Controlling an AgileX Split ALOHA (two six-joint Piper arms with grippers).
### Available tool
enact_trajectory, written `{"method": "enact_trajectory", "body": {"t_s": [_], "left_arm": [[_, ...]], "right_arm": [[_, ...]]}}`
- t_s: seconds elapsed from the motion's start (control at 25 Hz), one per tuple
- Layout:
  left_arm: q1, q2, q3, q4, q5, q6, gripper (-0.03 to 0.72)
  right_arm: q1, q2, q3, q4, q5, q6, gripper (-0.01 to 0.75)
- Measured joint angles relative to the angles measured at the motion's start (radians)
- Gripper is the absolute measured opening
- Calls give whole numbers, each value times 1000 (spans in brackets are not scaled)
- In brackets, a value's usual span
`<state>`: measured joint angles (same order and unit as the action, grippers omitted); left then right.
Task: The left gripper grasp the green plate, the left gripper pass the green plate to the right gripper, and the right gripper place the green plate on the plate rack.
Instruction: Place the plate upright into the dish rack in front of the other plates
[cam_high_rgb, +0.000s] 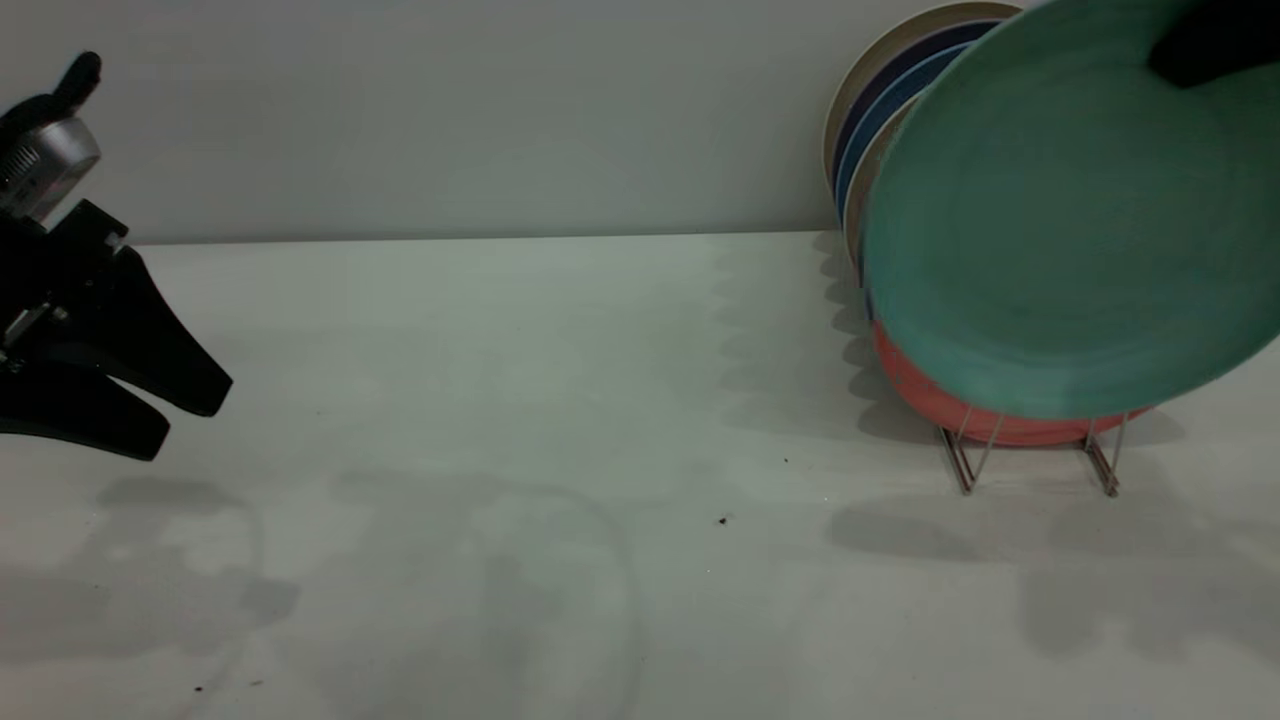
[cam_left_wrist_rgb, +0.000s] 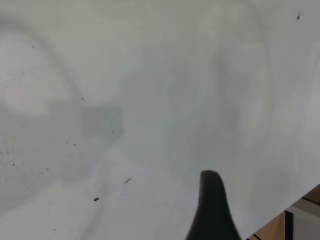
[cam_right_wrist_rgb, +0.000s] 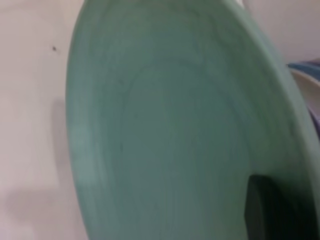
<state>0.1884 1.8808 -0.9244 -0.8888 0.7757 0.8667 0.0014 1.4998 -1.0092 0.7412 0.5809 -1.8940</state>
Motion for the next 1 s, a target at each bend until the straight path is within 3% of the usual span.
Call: {"method": "enact_trajectory", "body": {"t_s": [0.28, 1.0], "left_arm": [[0, 0, 0, 1, -19, 2, 568], [0, 0, 0, 1, -38, 2, 568]], "right_arm": [[0, 31, -75, -129, 7, 82, 72], [0, 114, -149, -160, -99, 56, 71]]}}
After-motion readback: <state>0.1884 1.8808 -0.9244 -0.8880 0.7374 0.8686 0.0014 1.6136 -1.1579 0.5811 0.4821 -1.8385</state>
